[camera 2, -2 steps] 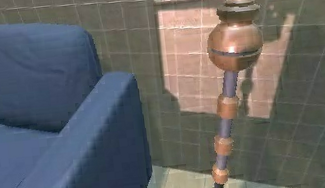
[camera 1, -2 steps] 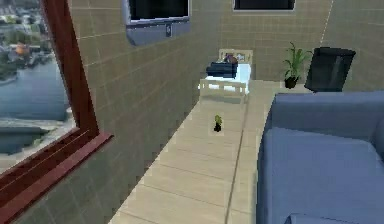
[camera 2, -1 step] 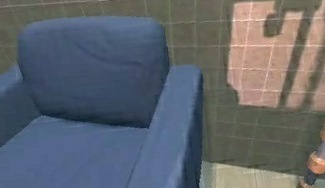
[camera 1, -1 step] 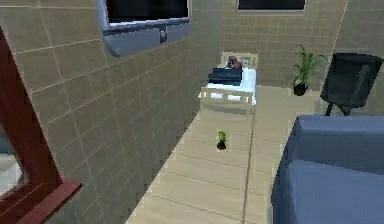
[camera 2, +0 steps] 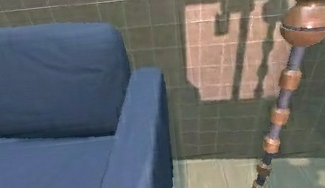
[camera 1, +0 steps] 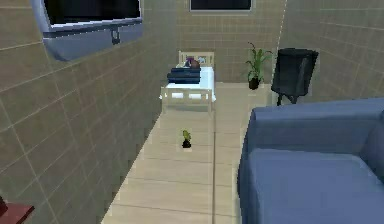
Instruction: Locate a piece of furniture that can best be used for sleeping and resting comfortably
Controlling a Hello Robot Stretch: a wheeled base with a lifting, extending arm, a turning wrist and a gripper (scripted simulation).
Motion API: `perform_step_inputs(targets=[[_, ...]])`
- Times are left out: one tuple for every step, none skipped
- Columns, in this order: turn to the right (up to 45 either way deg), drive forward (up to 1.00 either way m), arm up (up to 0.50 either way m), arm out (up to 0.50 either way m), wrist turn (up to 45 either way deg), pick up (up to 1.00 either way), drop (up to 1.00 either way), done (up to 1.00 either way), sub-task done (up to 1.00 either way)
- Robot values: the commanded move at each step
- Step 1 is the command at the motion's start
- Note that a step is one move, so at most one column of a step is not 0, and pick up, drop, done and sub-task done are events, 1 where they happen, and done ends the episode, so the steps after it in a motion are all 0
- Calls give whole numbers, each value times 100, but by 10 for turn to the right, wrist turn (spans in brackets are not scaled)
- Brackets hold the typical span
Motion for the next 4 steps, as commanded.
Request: perform_step_inputs(targets=[[30,0,0,0,0,0,0,0,0],[0,100,0,0,0,0,0,0,0],[0,60,0,0,0,0,0,0,0],[0,0,0,0,0,0,0,100,0]])
